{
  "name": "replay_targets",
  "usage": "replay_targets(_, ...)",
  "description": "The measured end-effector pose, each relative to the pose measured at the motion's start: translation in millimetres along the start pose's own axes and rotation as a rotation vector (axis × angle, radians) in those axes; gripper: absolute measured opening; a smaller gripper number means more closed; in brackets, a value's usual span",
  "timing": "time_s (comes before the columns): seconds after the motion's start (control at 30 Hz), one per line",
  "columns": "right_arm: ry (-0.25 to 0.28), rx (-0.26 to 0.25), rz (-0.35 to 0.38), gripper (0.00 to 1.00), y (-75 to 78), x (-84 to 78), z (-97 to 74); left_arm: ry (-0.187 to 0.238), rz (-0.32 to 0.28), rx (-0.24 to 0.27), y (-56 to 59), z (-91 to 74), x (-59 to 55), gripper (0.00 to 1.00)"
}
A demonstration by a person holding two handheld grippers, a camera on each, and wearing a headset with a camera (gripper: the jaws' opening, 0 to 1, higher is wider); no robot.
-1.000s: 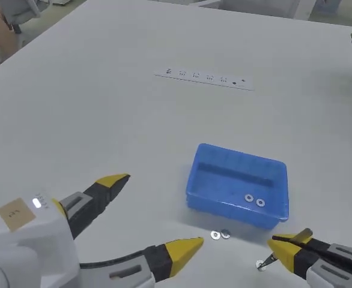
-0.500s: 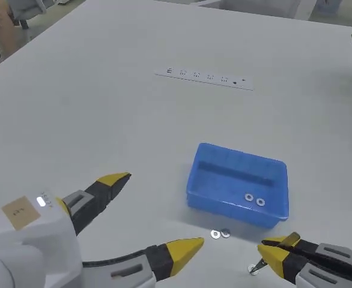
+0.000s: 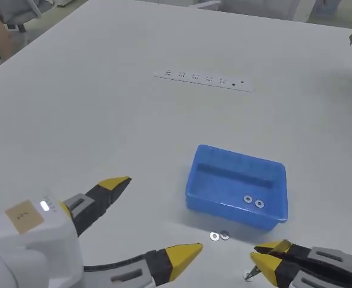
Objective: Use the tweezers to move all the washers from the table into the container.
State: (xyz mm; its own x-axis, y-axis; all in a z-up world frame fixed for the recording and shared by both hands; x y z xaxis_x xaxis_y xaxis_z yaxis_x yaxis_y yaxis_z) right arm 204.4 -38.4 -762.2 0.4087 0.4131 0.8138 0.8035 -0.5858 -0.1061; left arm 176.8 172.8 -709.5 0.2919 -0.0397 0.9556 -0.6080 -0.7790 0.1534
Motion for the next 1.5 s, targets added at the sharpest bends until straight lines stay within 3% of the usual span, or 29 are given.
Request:
replay_targets(0.2,0.036,0.009,0.185,0.03,6.3,-4.1,-1.2,-0.005,0.001,0.002,0.5,0.0,-0.3,0.81)
replay_targets(0.4,0.028,0.026,0.171,0.03,4.1,-7.3,-3.1,-0.019,0.005,-0.003,0.6,-0.1,-2.0,0.80)
replay_targets(0.63,0.014,0.049,-0.004,0.03,-13.6,-3.9,-0.1,-0.016,0.008,-0.001,0.2,-0.9,-1.5,0.79)
replay_targets(0.73,-0.003,0.062,-0.157,0.03,-23.9,-3.6,1.1,-0.016,0.007,0.005,-0.8,-1.4,-1.5,0.79)
replay_targets(0.83,-0.016,0.050,-0.252,0.03,-26.0,-4.9,1.8,-0.015,0.008,0.006,-0.7,-1.5,-1.1,0.79)
replay_targets(0.97,-0.010,0.047,-0.229,0.03,-22.6,-3.1,3.9,-0.009,0.007,0.008,-1.3,-2.1,-0.7,0.79)
replay_targets(1.17,-0.015,0.011,-0.088,0.02,-8.8,1.1,5.3,0.004,0.004,0.014,-1.7,-2.4,0.9,0.79)
replay_targets(1.23,-0.014,0.037,-0.026,0.02,-7.6,4.8,3.6,0.005,0.004,0.017,-2.2,-2.6,1.0,0.79)
replay_targets(1.5,0.058,0.043,0.063,0.02,5.7,30.5,-5.5,0.010,0.006,0.024,-3.4,-2.9,1.6,0.79)
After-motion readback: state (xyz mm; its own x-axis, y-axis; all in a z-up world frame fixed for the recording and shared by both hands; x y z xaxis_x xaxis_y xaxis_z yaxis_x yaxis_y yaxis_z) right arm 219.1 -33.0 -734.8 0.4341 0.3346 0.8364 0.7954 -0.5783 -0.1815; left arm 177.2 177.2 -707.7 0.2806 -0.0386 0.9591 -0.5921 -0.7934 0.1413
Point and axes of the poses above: the centre of the closed fingertips' face, and the gripper's own axes: z roughly forward along the fingers, y roughly to its right, x roughly out of its top, the point moved 7 cm from there along -z, roughly backward along the fingers, and after that the axes turned 6 degrees about -x, right-handed, at the moved point
